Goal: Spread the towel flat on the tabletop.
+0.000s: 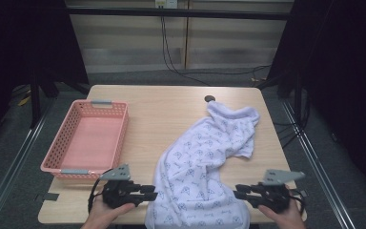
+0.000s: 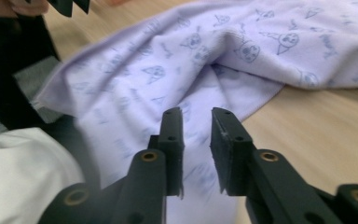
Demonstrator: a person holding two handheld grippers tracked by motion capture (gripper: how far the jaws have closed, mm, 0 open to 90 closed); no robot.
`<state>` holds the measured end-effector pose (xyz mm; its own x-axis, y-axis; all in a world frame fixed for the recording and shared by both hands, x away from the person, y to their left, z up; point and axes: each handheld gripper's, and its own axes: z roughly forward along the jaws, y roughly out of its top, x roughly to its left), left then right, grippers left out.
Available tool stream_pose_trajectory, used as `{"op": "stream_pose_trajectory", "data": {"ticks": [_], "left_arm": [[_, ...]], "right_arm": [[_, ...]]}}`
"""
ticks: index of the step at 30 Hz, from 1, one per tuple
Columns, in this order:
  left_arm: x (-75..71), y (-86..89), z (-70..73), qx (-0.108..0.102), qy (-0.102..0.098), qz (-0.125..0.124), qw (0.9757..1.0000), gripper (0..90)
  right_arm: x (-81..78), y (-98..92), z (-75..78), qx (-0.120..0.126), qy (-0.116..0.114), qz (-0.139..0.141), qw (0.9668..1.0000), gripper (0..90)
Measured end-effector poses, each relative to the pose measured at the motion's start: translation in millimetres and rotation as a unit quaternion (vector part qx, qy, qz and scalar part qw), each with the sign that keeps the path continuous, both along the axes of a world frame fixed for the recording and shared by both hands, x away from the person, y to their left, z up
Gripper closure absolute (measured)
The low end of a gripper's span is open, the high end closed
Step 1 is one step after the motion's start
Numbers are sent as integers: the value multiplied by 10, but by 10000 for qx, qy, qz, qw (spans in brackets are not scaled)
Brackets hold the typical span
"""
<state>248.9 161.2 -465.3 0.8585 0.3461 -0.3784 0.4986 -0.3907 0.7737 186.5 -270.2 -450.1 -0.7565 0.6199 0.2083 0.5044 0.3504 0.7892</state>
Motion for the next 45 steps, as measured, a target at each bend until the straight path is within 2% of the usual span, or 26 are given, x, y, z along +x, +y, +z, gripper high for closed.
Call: {"op": "stream_pose_trajectory", "data": {"ticks": [2, 4, 5, 7, 9, 10, 11, 13, 14, 18, 19, 21, 22, 24, 25, 27, 29, 30, 32, 34, 36, 38, 39, 42, 43, 45], "left_arm": [[153, -134, -45, 127, 76, -138, 9998, 693], [282, -259, -85, 269, 58, -92, 9996, 714], [341, -315, -120, 286, 110, -140, 9994, 719], [424, -386, -214, 461, 100, -54, 9989, 737], [459, -393, -298, 585, 183, -75, 9981, 762], [453, -384, -339, 715, 178, 19, 9973, 772], [451, -371, -357, 734, 189, 24, 9971, 781], [432, -325, -370, 693, 228, 69, 9973, 784], [421, -317, -372, 663, 230, 62, 9975, 783], [390, -259, -388, 638, 302, 129, 9974, 771], [377, -249, -383, 674, 281, 119, 9973, 767], [364, -229, -386, 650, 318, 94, 9973, 743], [357, -212, -381, 675, 324, 80, 9972, 743], [309, -172, -364, 792, 217, 108, 9966, 745], [272, -144, -351, 868, 187, 113, 9960, 749], [238, -87, -355, 823, 268, 19, 9962, 744], [208, -38, -357, 790, 321, -15, 9964, 745], [195, -35, -353, 816, 296, -6, 9962, 745], [158, -29, -341, 885, 291, -6, 9957, 745], [101, -38, -333, 921, 301, -158, 9952, 745], [34, -52, -339, 835, 507, -429, 9943, 745], [-23, -75, -315, 907, 488, -569, 9931, 743], [-36, -86, -304, 812, 538, -595, 9935, 721], [38, -116, -201, 470, 349, -492, 9971, 711], [88, -132, -162, 423, 211, -401, 9981, 711], [209, -196, -133, 364, 101, -272, 9989, 713]], "right_arm": [[239, 99, -107, -233, 60, -45, 9997, 790], [467, 151, -190, -400, 80, -60, 9991, 793], [595, 158, -224, -448, 133, -153, 9988, 786], [767, 160, -286, -333, 235, -213, 9989, 734], [874, 196, -358, -330, 330, -275, 9985, 674], [899, 214, -386, -306, 326, -234, 9987, 663], [921, 260, -427, -352, 389, -120, 9986, 646], [929, 320, -480, -515, 423, -148, 9977, 598], [934, 341, -508, -465, 516, -110, 9975, 586], [909, 412, -526, -643, 259, -55, 9976, 558], [883, 438, -527, -784, 105, -18, 9969, 590], [825, 481, -523, -960, -94, 70, 9953, 762], [799, 497, -516, -983, -76, 88, 9951, 837], [750, 486, -492, -1039, 37, 28, 9946, 886], [720, 448, -469, -1090, 70, -84, 9940, 888], [677, 267, -406, -879, 154, -252, 9957, 892], [622, 66, -329, -785, 132, -538, 9954, 893], [555, -121, -279, -672, 114, -748, 9949, 894], [451, -335, -230, -653, 119, -1037, 9924, 895], [327, -535, -203, -473, 182, -1264, 9907, 895], [142, -699, -183, -299, 198, -1368, 9899, 894], [71, -713, -184, -329, 212, -1284, 9910, 884], [39, -688, -193, -323, 243, -1136, 9927, 848], [62, -620, -162, -279, 42, -1095, 9936, 725], [92, -600, -139, -260, -13, -1094, 9937, 707], [173, -543, -113, -245, -85, -1054, 9941, 688]]}}
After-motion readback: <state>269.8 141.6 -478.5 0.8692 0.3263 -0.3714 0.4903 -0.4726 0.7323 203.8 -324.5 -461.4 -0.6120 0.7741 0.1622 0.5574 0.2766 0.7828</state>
